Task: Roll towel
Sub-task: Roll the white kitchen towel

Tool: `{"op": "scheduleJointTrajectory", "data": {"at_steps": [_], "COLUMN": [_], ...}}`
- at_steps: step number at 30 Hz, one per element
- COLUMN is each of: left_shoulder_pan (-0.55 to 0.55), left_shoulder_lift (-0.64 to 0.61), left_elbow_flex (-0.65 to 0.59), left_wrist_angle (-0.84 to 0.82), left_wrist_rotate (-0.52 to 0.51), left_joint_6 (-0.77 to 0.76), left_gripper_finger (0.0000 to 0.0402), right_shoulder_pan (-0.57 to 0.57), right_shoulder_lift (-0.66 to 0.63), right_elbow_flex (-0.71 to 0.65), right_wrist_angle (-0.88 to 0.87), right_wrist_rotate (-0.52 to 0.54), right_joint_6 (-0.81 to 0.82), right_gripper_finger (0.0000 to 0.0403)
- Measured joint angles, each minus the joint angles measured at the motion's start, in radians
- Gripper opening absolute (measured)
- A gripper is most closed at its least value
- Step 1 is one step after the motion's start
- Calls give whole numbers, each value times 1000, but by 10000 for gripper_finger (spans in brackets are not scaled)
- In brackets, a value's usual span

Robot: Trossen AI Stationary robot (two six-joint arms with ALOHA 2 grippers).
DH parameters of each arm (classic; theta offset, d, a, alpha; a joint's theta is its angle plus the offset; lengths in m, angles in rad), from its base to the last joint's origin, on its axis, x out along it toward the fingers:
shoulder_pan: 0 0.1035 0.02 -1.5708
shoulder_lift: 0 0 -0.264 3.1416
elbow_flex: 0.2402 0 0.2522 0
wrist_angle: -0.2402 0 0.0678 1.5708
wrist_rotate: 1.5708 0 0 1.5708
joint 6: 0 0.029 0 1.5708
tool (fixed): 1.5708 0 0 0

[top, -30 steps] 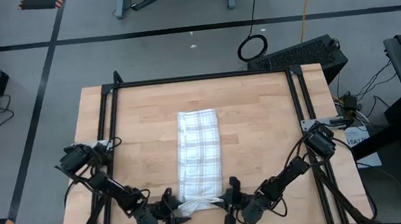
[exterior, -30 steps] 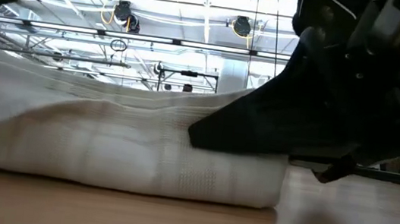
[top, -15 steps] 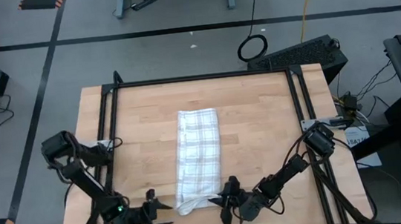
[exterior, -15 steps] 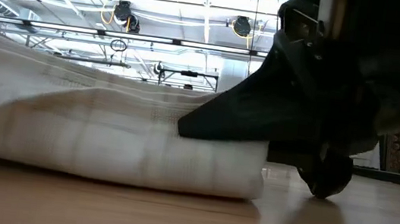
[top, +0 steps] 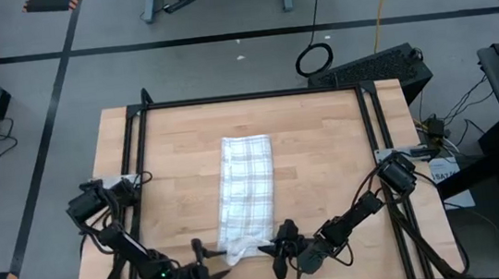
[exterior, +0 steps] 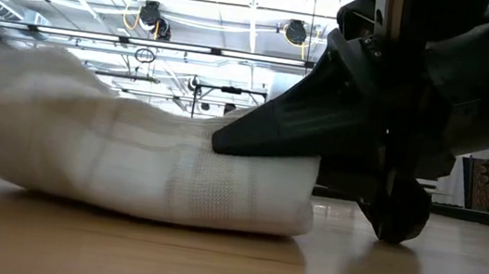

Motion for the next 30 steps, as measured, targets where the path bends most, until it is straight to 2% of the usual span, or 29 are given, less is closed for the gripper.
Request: {"op": "scheduleJointTrajectory", "data": {"at_steps": [5, 8, 10, 13, 17, 19, 25, 30], "left_shoulder_pan": [1, 0, 8, 11, -40, -72, -121, -86], "left_shoulder_lift": [-24, -51, -77, -146, -235, -243, -164, -65], "left_elbow_flex": [12, 12, 12, 10, 12, 12, 11, 11], "left_wrist_angle": [-71, -201, -327, -445, -421, -395, -265, -204], "left_wrist_rotate": [-206, -307, -317, -212, 48, 129, 164, 118], "left_joint_6": [-21, -97, -187, -286, -194, -171, -151, -115], "left_gripper_finger": [258, 258, 258, 258, 258, 258, 258, 258], "right_shoulder_pan": [1, 3, 3, 3, -4, -5, -10, -10], "right_shoulder_lift": [0, 1, 1, 1, 1, 1, 1, 1], "right_elbow_flex": [0, 0, 0, 0, 0, 0, 0, 0], "right_wrist_angle": [1, 2, 2, 3, 10, 11, 19, 20], "right_wrist_rotate": [-6, -6, -5, 3, 1, 1, 0, 0], "right_joint_6": [1, 1, 15, 42, 53, 57, 61, 60], "right_gripper_finger": [7, 6, 6, 6, 6, 6, 6, 6]}}
